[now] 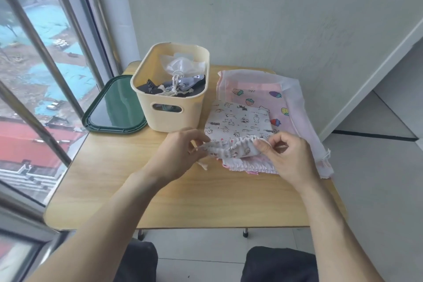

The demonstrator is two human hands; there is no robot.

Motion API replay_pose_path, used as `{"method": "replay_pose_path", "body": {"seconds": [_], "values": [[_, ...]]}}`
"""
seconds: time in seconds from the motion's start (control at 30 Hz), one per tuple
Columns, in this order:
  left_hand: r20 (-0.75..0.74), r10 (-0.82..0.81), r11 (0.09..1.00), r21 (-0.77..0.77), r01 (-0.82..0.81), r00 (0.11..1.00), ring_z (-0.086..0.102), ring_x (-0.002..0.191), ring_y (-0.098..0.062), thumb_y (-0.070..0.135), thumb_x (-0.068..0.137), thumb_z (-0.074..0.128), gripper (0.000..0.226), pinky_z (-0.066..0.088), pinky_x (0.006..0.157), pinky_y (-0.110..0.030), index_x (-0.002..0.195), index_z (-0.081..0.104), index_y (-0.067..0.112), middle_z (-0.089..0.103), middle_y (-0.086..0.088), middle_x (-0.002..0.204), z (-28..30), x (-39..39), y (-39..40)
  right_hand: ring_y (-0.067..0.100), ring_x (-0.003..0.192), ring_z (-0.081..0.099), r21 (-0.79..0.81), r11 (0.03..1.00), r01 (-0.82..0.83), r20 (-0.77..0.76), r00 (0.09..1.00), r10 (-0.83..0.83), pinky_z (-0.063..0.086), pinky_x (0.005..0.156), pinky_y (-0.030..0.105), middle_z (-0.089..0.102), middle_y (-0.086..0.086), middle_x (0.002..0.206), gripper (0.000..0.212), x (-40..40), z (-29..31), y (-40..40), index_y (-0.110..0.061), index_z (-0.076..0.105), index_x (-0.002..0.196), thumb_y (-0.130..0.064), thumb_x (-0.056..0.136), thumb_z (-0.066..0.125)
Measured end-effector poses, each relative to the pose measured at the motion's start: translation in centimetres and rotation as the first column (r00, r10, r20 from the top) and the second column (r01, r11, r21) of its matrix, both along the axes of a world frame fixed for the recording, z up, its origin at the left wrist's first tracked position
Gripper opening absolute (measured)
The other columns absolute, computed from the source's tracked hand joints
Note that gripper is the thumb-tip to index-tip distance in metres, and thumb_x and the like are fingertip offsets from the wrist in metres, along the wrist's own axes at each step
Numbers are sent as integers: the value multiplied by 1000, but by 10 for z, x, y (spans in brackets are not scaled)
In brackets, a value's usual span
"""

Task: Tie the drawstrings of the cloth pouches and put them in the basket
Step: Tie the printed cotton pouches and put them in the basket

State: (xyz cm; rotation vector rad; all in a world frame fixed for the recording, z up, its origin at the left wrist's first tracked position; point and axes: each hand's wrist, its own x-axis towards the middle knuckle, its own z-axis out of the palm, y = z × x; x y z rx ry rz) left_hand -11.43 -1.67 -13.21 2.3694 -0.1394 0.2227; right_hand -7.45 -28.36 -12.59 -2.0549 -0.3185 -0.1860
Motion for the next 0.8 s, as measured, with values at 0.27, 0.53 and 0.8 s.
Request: {"method": "replay_pose_path", "body": {"seconds": [0.27,0.53,0.8], "values": [[-167,11,995,95,5,986,53,57,-1,31,99,58,30,35,53,-16,71,61,20,59,14,63,8,-3,17,11,52,41,-8,1000,19,9,1000,-19,37,57,27,41,-2,51,55,-8,2,1,-8,46,54,-38,98,60],[-112,332,766,-547,-337,937,39,57,-14,33,100,52,45,30,56,-28,65,53,4,44,-9,61,18,0,2,25,68,39,424,883,200,-137,978,-156,37,73,37,36,18,63,66,-13,6,7,4,47,60,-51,89,70],[-250,270,149,-943,-297,930,63,65,-19,10,95,61,23,54,72,-29,74,63,1,61,-10,65,17,10,-7,14,61,56,669,634,387,-368,914,-170,50,73,33,56,-2,58,47,-7,9,0,-20,54,51,-20,97,65]]}}
